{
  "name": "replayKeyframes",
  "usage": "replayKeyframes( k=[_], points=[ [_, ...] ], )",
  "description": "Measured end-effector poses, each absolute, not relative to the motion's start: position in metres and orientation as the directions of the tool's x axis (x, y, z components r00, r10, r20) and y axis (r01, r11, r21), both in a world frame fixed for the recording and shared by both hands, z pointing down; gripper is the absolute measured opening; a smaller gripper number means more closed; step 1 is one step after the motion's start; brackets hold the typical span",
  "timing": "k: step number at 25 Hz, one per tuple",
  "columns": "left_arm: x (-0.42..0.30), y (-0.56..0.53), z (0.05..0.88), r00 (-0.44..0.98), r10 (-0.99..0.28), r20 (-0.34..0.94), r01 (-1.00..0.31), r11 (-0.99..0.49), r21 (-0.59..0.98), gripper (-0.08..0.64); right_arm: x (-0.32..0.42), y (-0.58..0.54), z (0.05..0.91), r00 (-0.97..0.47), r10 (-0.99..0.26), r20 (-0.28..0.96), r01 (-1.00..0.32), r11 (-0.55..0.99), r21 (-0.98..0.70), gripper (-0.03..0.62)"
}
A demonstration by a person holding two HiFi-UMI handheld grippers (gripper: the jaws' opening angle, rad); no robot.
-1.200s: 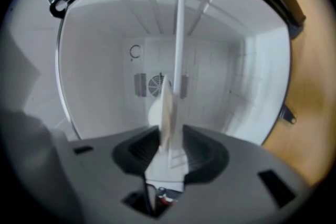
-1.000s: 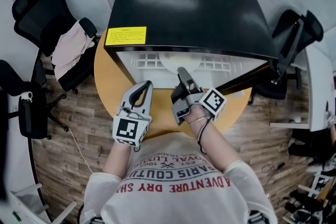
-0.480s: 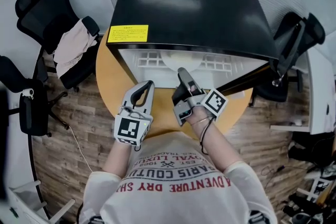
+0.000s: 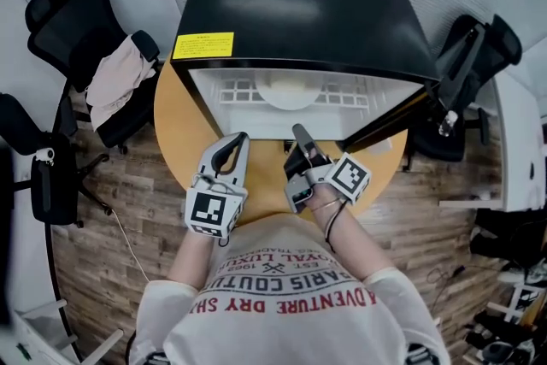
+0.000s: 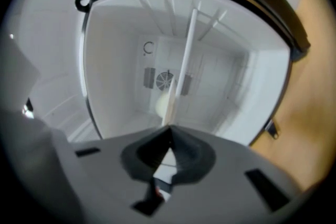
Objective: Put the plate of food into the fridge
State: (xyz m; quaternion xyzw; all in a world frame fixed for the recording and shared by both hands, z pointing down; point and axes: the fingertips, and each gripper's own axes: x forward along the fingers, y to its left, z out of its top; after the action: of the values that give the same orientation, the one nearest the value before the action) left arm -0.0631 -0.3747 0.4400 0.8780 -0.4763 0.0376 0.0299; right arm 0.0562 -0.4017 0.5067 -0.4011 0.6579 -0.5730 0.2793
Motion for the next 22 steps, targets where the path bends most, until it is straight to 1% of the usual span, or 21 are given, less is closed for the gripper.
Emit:
replayKeyframes(
  k=[3, 5, 8, 11, 15, 18, 20, 22],
  points=[
    [-0.057, -0.370, 0.438, 0.557, -0.826, 0.087, -0.829, -0.559, 0.004, 0.032, 0.057, -0.392, 0.495, -0.550, -0.830, 0.089, -0.300, 0.097, -0.949, 0.028],
    [-0.052, -0.366, 0.437, 0.569, -0.818, 0.087, -0.821, -0.571, 0.003, 0.032, 0.055, -0.386, 0.483, -0.571, -0.818, 0.069, -0.397, 0.202, -0.896, 0.028],
    [-0.045, -0.360, 0.435, 0.590, -0.803, 0.088, -0.805, -0.593, -0.013, 0.032, 0.057, -0.377, 0.478, -0.568, -0.816, 0.111, -0.595, 0.313, -0.740, 0.028],
    [-0.043, -0.357, 0.437, 0.595, -0.798, 0.093, -0.801, -0.599, -0.017, 0.032, 0.060, -0.371, 0.476, -0.543, -0.828, 0.141, -0.728, 0.380, -0.571, 0.028],
    [-0.047, -0.356, 0.438, 0.587, -0.803, 0.099, -0.806, -0.591, -0.016, 0.034, 0.060, -0.364, 0.466, -0.515, -0.846, 0.137, -0.828, 0.450, -0.335, 0.028],
    [-0.050, -0.356, 0.438, 0.582, -0.807, 0.098, -0.810, -0.586, -0.017, 0.032, 0.060, -0.360, 0.459, -0.495, -0.860, 0.122, -0.864, 0.472, -0.177, 0.028],
    [-0.051, -0.355, 0.438, 0.579, -0.810, 0.095, -0.813, -0.583, -0.016, 0.032, 0.061, -0.359, 0.455, -0.492, -0.864, 0.111, -0.869, 0.478, -0.130, 0.028],
    [-0.052, -0.355, 0.437, 0.574, -0.814, 0.091, -0.816, -0.577, -0.012, 0.032, 0.062, -0.358, 0.453, -0.494, -0.863, 0.105, -0.868, 0.480, -0.127, 0.028]
  ],
)
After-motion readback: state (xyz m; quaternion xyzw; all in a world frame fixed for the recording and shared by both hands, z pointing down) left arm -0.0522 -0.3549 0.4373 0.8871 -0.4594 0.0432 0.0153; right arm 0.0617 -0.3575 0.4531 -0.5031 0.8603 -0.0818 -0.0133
